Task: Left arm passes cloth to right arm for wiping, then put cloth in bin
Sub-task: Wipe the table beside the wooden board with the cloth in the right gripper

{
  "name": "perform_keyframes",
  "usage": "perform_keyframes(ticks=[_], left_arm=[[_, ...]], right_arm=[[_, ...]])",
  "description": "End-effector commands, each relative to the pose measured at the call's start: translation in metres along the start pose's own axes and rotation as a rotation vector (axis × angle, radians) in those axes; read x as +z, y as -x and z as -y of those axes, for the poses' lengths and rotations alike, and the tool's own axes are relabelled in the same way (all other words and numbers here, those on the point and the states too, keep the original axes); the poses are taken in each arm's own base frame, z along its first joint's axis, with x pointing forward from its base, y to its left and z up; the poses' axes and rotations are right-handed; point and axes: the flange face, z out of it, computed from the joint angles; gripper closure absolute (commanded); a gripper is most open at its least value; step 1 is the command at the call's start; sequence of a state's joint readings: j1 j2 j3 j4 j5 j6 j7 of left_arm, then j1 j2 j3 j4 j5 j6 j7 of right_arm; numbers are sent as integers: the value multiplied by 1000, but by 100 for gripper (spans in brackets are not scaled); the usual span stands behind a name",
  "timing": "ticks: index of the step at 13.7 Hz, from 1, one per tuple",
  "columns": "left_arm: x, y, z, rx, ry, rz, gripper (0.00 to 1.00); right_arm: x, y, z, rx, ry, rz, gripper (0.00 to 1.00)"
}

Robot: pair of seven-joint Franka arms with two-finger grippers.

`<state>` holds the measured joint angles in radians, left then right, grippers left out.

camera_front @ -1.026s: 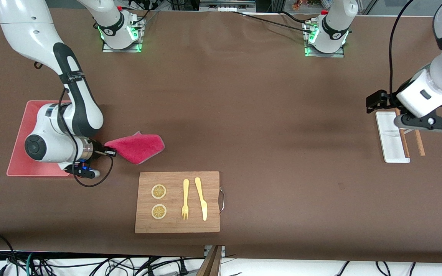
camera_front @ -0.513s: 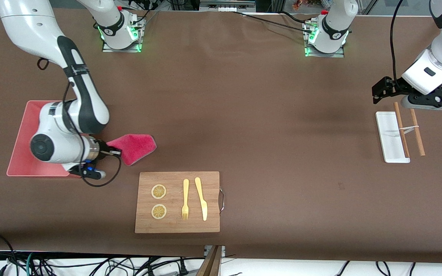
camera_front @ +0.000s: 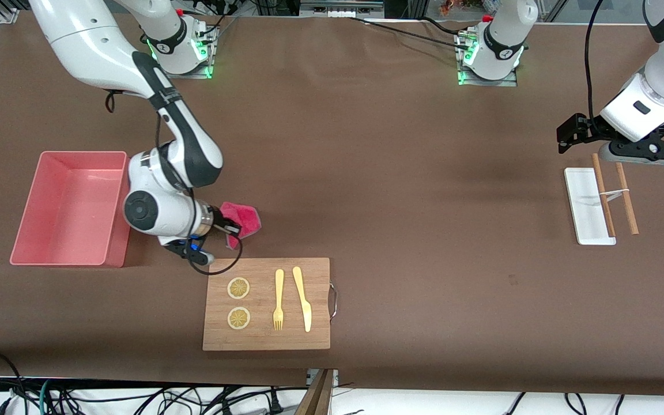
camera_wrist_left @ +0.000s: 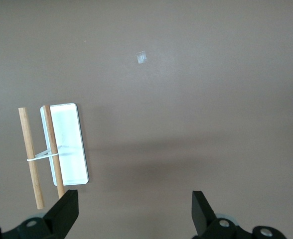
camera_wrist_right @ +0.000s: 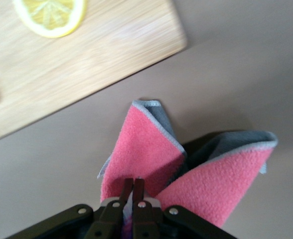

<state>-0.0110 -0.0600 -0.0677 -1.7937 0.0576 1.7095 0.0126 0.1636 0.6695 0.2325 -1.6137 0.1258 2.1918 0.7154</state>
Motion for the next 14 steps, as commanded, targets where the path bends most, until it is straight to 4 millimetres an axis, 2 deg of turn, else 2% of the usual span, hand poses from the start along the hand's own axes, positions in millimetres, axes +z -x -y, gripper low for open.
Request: perform_keyframes(ticks=[1, 4, 9, 12, 14], left_arm=[[-4, 1, 2, 9, -9, 5, 0], [-4, 2, 4, 4, -9, 7, 0], [-4, 1, 1, 10, -8, 7, 0], [-4, 1, 1, 10, -8, 7, 0], [-2, 3, 1, 12, -7, 22, 0]], right_arm=[[7, 23, 32, 72, -60, -22, 100], [12, 51, 67, 149, -143, -29, 100], [19, 79, 97, 287, -239, -6, 100], [22, 76, 89, 225, -194, 0, 100], [27, 57, 64, 135, -115, 14, 100]])
